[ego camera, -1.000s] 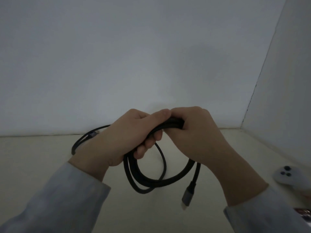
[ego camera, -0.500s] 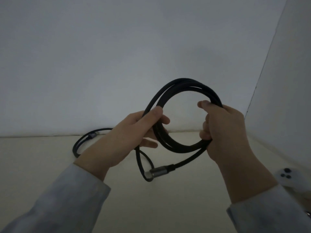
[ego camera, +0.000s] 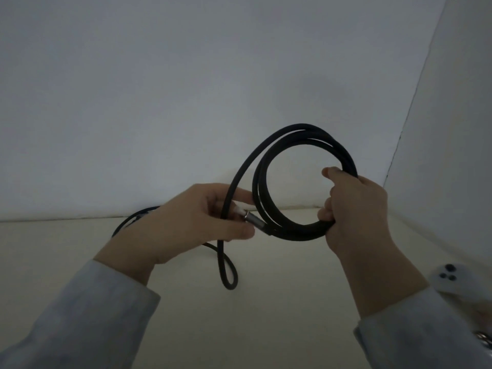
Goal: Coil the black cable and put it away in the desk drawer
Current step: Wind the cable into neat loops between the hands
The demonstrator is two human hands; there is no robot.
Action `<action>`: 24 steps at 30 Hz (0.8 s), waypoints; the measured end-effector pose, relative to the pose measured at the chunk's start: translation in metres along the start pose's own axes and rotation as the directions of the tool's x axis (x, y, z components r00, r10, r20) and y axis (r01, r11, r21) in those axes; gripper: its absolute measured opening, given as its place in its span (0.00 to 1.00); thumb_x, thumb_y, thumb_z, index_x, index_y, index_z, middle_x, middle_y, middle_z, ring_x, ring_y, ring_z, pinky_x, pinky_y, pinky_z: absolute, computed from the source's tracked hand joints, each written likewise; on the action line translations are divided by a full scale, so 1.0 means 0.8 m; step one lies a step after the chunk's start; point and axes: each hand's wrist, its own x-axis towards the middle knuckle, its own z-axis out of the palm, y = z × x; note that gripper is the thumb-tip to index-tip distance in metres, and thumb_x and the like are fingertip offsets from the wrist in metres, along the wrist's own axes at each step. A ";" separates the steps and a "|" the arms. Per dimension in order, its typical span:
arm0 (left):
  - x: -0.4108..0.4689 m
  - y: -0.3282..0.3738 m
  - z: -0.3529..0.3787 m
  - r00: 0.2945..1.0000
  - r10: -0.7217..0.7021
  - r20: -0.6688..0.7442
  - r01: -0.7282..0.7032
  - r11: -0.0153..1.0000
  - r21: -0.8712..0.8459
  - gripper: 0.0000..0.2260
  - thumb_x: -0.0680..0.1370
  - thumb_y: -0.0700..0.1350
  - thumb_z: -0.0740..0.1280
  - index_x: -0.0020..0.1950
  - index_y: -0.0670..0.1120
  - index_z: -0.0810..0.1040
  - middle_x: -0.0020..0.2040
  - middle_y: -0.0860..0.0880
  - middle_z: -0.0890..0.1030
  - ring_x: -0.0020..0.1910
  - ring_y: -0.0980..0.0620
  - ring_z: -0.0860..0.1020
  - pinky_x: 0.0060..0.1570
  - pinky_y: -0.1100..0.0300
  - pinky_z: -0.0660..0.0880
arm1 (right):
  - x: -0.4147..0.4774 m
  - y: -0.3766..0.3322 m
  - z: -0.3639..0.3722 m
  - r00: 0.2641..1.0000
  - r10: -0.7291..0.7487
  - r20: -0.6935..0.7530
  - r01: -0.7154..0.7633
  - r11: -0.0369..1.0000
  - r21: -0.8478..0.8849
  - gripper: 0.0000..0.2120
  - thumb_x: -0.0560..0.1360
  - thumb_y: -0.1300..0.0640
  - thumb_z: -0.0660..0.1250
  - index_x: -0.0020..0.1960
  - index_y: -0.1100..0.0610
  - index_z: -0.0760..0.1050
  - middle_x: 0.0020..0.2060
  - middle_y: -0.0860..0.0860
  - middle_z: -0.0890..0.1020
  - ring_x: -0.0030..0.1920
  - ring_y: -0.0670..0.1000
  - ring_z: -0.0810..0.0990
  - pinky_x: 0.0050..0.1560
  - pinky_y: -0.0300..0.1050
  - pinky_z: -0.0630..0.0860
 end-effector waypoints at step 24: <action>0.025 0.009 0.054 0.953 -0.042 -0.300 -0.232 0.536 -0.812 0.16 0.77 0.58 0.61 0.50 0.46 0.76 0.27 0.52 0.67 0.24 0.55 0.68 0.32 0.57 0.76 | -0.030 0.015 0.024 0.946 0.149 0.287 -0.168 0.985 0.040 0.04 0.81 0.62 0.66 0.54 0.59 0.78 0.22 0.48 0.68 0.19 0.46 0.69 0.30 0.42 0.78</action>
